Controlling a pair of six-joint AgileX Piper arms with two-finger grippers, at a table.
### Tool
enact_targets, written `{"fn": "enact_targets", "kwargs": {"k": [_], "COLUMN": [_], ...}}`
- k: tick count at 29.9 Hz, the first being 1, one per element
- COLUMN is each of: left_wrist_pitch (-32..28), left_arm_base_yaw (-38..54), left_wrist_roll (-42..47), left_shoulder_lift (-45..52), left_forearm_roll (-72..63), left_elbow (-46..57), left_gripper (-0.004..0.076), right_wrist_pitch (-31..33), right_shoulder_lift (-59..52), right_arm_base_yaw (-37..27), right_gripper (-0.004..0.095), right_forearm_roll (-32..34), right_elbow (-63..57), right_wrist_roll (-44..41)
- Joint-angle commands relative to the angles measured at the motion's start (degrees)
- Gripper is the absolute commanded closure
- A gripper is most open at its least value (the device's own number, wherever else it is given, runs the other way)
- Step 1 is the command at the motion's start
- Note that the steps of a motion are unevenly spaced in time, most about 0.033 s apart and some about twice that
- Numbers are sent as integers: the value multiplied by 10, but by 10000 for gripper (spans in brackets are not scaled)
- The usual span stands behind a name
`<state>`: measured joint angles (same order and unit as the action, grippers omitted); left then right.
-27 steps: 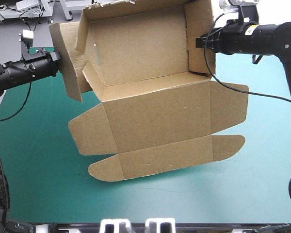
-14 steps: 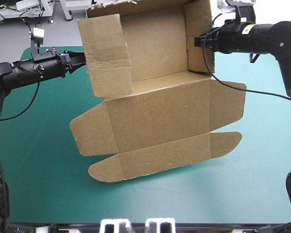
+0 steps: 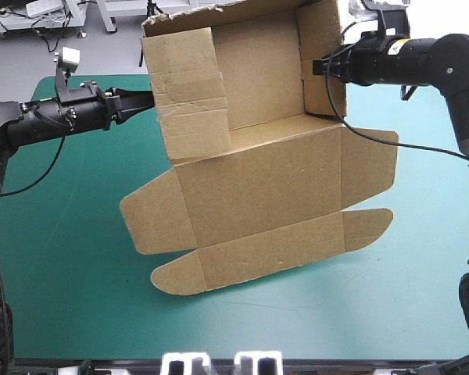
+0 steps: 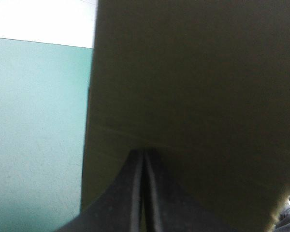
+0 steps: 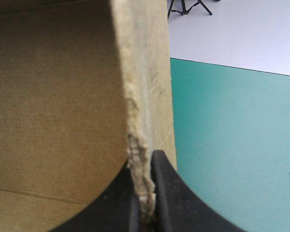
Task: Fold the box
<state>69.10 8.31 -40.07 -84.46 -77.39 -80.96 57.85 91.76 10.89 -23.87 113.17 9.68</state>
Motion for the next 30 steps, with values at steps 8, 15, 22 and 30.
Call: {"fn": "enact_targets", "kwargs": {"k": [8,15,22,30], "left_wrist_pitch": [53,53,53,53], "left_arm_base_yaw": [-7,-19,-29,-29], "left_wrist_roll": [14,16,26,34], "left_shoulder_lift": [43,43,46,65], "left_forearm_roll": [-32,-30,-30,-37], "left_elbow": [-17,-17,-17,-17], "left_gripper": [729,600,477,477], "right_wrist_pitch": [-52,-52,-53,-56], "right_shoulder_lift": [-18,-18,-18,-14], "right_arm_base_yaw": [-1,-1,-1,-1], "right_gripper": [920,920,920,920], "right_forearm_roll": [-32,-31,-4,-8], "right_elbow": [17,17,17,17], "right_wrist_roll": [-5,-5,-5,-5]}}
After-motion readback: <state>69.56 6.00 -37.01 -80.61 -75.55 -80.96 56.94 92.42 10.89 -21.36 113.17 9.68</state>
